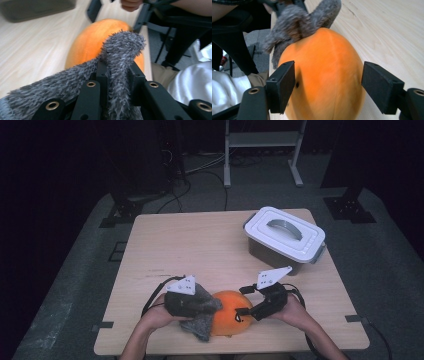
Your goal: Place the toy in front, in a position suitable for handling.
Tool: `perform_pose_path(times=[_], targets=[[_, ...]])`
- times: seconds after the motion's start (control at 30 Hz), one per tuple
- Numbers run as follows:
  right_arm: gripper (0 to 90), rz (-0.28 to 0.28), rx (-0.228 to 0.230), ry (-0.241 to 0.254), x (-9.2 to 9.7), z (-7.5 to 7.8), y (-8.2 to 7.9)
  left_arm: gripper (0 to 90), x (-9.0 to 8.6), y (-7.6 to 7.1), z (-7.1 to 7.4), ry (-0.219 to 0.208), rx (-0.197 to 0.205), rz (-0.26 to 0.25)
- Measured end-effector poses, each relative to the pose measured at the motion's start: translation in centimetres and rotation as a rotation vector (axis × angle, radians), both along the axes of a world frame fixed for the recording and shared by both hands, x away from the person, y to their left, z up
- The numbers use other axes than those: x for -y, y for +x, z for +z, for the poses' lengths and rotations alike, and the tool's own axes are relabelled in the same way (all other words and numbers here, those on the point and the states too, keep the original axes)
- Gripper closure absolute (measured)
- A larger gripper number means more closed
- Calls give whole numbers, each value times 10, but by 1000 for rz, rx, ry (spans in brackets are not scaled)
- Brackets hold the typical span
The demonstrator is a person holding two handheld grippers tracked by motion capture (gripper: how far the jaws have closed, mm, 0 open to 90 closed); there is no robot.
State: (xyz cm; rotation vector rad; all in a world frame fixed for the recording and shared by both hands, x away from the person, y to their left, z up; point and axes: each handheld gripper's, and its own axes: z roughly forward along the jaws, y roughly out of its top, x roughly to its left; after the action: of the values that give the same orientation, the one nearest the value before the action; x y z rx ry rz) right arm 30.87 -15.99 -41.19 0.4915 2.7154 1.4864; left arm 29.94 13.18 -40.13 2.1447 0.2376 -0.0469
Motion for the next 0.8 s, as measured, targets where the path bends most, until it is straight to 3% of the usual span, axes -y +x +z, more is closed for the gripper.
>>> perform_pose_path(times=[0.1, 0.17, 0.2, 0.27, 0.3, 0.33, 0.47, 0.6, 0.67, 0.8], targets=[[292, -5, -40, -12, -4, -6, 1, 753, 2, -1, 1, 9, 2, -2], [338, -6, -41, -12, -5, -7, 1, 754, 1, 0, 1, 10, 3, 5], [476, -2, -3, -30, -6, -6, -2, 756, -1, 2, 3, 5, 4, 15], [543, 3, 53, -36, -7, -2, -5, 761, -5, 3, 6, 1, 14, 33], [543, 3, 53, -36, -7, -2, -5, 761, -5, 3, 6, 1, 14, 33], [579, 13, 93, -46, -10, 1, -7, 761, -8, 5, 11, -10, 25, 45], [592, 42, 137, -47, -19, 7, -3, 762, -4, 9, 21, -61, 48, 52], [595, 65, 179, -64, -27, 8, 0, 763, 2, 13, 20, -17, 64, 52], [598, 70, 183, -63, -23, 6, 0, 766, 1, 14, 18, -18, 58, 52], [599, 76, 186, -63, -9, 2, -5, 765, -17, 14, 7, 7, 32, 86]])
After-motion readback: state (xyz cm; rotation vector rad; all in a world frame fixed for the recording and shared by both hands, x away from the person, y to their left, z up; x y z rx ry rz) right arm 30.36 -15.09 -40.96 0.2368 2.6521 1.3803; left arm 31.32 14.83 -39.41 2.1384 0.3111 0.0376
